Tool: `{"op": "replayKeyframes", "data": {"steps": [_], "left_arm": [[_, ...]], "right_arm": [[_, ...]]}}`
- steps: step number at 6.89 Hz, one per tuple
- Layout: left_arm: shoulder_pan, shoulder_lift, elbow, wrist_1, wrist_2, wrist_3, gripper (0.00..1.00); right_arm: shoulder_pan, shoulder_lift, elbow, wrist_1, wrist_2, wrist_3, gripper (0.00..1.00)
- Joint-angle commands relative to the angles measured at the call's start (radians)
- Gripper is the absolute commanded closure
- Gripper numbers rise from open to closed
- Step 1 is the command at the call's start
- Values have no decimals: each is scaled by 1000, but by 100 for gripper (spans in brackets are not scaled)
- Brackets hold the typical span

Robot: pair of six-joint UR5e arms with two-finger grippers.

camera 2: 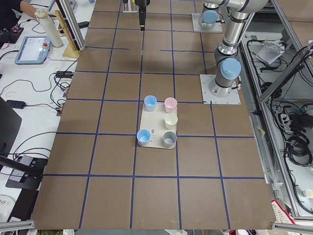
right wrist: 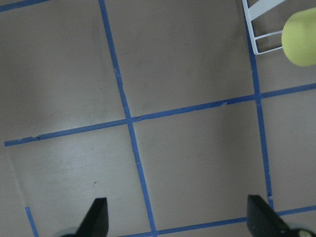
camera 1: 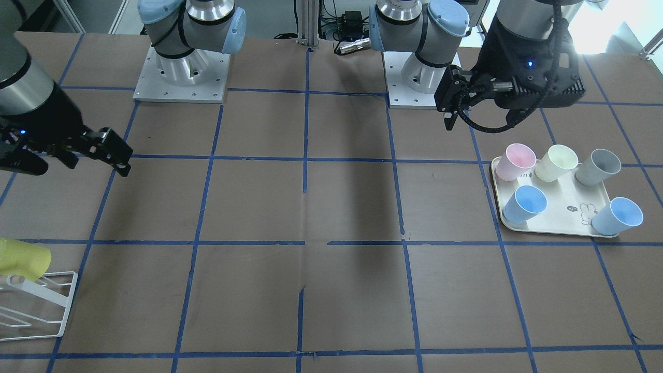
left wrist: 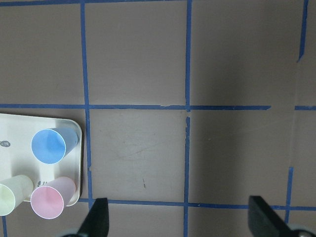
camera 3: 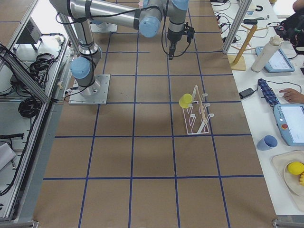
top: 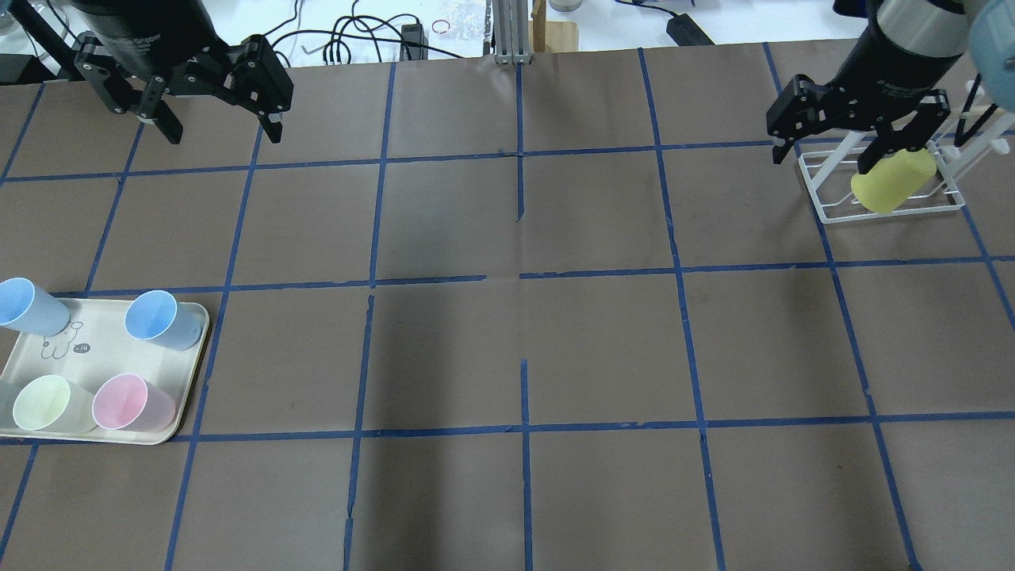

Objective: Transfer IKEA cup to right arm and place on rack

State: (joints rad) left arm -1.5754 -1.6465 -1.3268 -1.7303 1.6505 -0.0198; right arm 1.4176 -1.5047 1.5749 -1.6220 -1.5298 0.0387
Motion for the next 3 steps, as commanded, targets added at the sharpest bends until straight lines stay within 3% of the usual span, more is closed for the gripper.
{"op": "replayKeyframes", "data": {"steps": [1, 3], "left_arm": [[0, -1, 4, 0, 0, 0, 0], [0, 4, -21, 3, -2, -2, 0]], "right_arm": [[104, -48, -1, 48, -3, 136, 0], [110, -51, 0, 57, -1, 133, 0]]}}
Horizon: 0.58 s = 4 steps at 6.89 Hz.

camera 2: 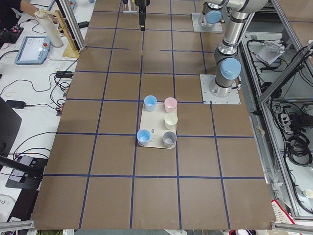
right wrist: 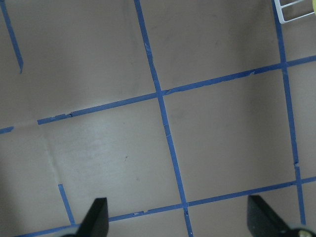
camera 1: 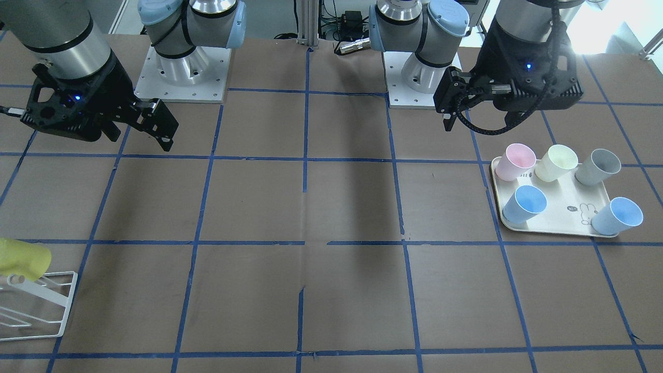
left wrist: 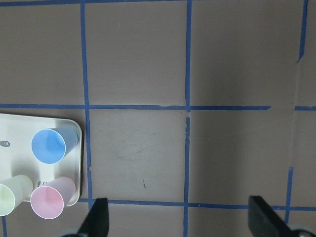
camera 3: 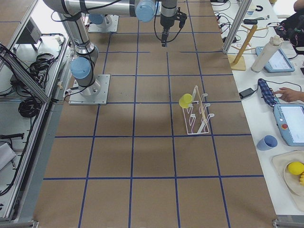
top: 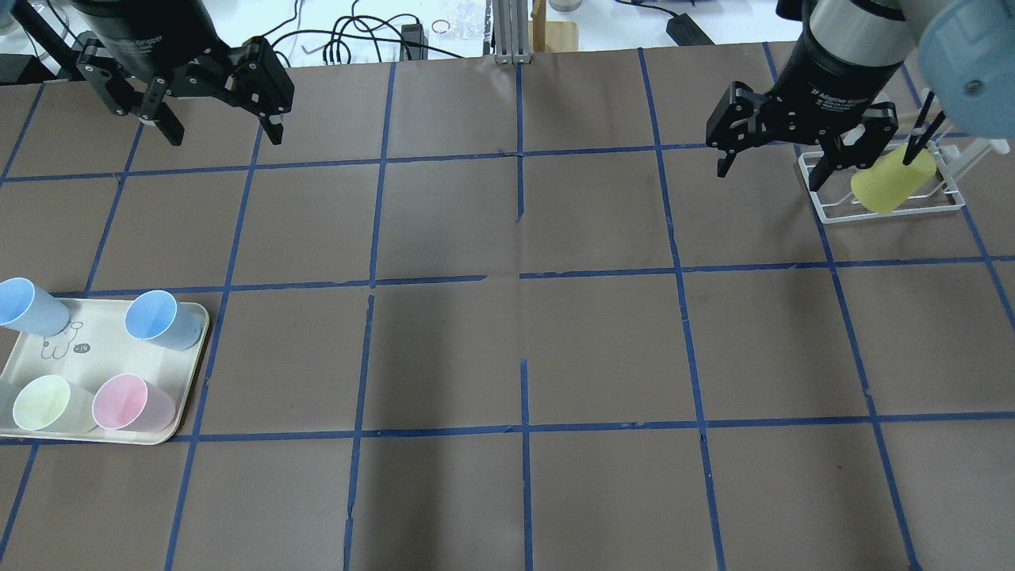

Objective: Transfer IKEA cup to right arm and place on rack

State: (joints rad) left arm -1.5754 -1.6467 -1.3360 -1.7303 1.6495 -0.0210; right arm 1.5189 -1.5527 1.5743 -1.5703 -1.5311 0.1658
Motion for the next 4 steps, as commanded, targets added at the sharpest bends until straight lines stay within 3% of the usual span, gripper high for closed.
{"op": "replayKeyframes", "data": {"steps": [1, 3, 4], "left_arm": [[0, 1, -18, 3, -25, 0, 0], [0, 10, -93, 52, -63, 0, 0], [0, 27, -170, 160, -60, 1, 0]], "right_arm": [[7, -1, 1, 4, 0, 6, 0], [9, 2, 1, 6, -4, 6, 0], [7, 8, 1, 4, -3, 6, 0]]}}
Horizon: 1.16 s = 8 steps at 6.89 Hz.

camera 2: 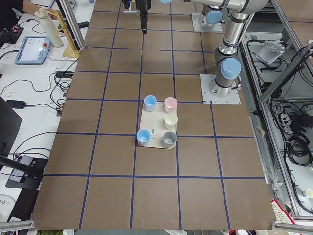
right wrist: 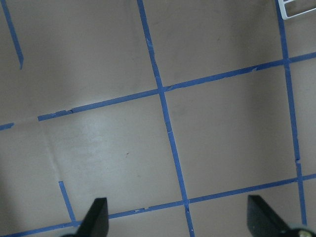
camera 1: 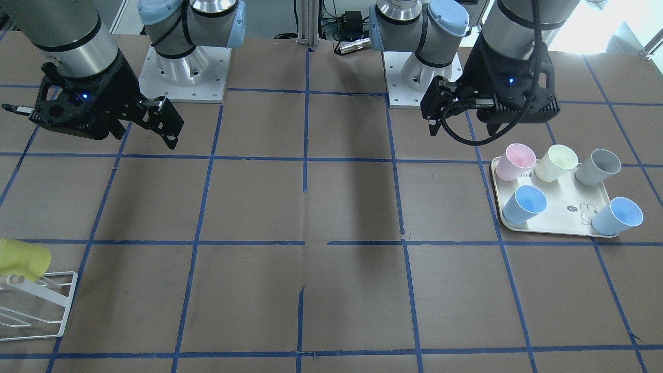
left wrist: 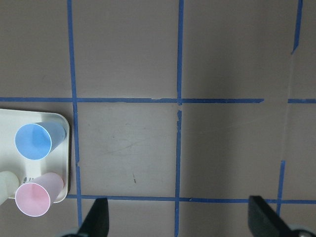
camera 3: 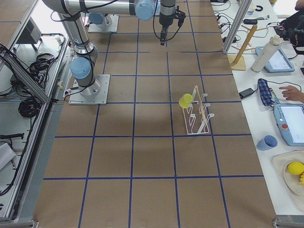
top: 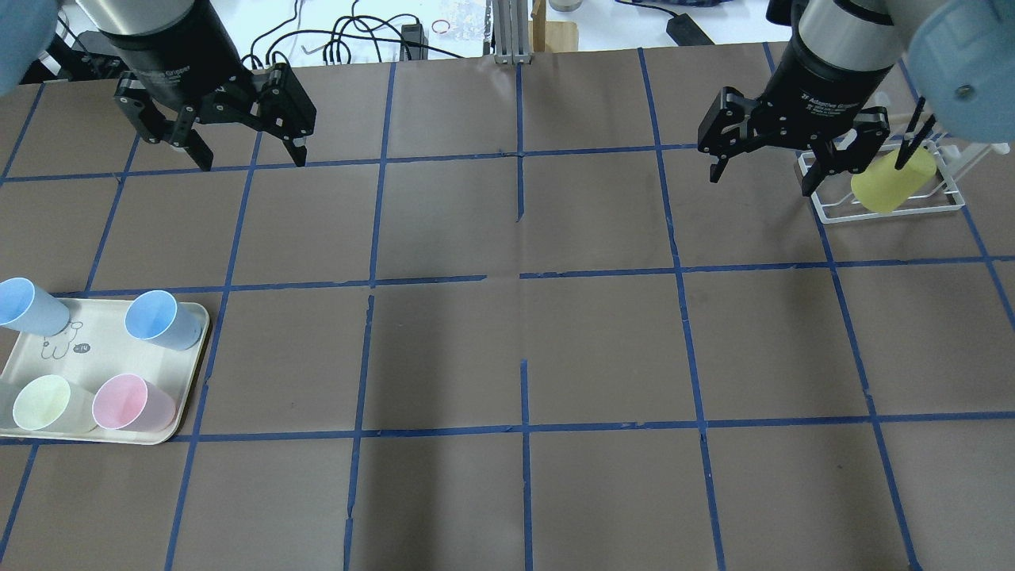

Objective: Transfer IKEA cup to right arm and place on rack

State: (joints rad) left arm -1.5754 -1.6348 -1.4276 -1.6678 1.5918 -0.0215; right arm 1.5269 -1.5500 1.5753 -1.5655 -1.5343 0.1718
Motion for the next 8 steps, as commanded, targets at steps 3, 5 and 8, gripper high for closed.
{"op": "replayKeyframes", "data": {"steps": [3, 5, 8], "left_arm": [[5, 81, -171, 155, 3, 17, 0], [15, 82, -146, 155, 10, 17, 0], [14, 115, -155, 177, 3, 17, 0]], "right_arm": [[-1, 7, 0, 1, 2, 0, 0], [-1, 1, 0, 5, 2, 0, 0], [-1, -2, 0, 7, 2, 0, 0]]}}
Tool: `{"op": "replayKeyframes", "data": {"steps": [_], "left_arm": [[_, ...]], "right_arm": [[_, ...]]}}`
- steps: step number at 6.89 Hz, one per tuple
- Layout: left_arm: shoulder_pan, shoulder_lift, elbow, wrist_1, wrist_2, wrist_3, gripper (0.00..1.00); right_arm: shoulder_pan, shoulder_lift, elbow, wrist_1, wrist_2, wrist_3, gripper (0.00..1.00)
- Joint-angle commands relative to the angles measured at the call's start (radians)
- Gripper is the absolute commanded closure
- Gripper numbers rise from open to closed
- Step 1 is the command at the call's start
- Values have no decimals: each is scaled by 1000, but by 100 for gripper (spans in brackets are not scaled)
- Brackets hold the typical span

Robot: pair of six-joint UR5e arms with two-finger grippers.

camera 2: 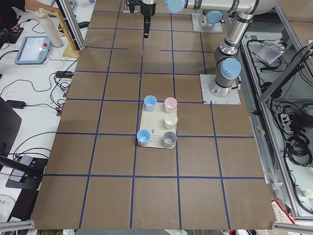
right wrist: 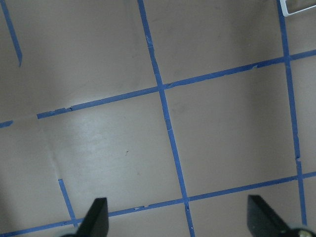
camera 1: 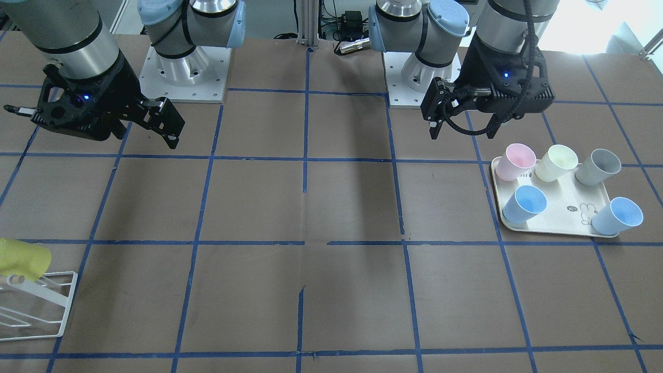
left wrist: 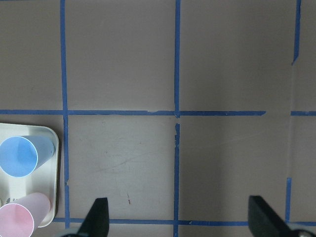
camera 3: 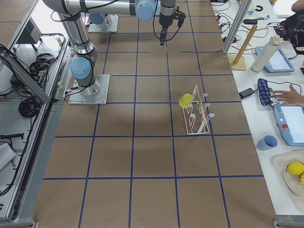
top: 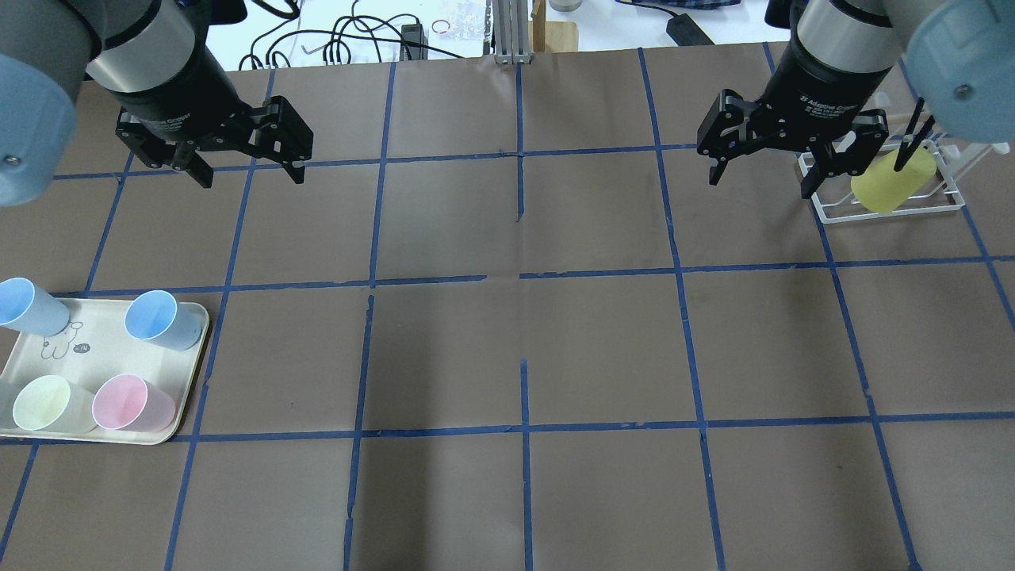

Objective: Transfer IKEA cup to right arm and place on rack

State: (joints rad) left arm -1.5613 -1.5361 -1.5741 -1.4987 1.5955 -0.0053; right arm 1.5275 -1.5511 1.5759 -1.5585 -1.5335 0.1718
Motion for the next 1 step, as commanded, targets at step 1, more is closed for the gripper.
{"op": "replayKeyframes", "data": {"steps": [1], "left_arm": [[3, 2, -29, 9, -2, 2, 0]], "right_arm": [[0, 5, 1, 0, 1, 0, 0]]}}
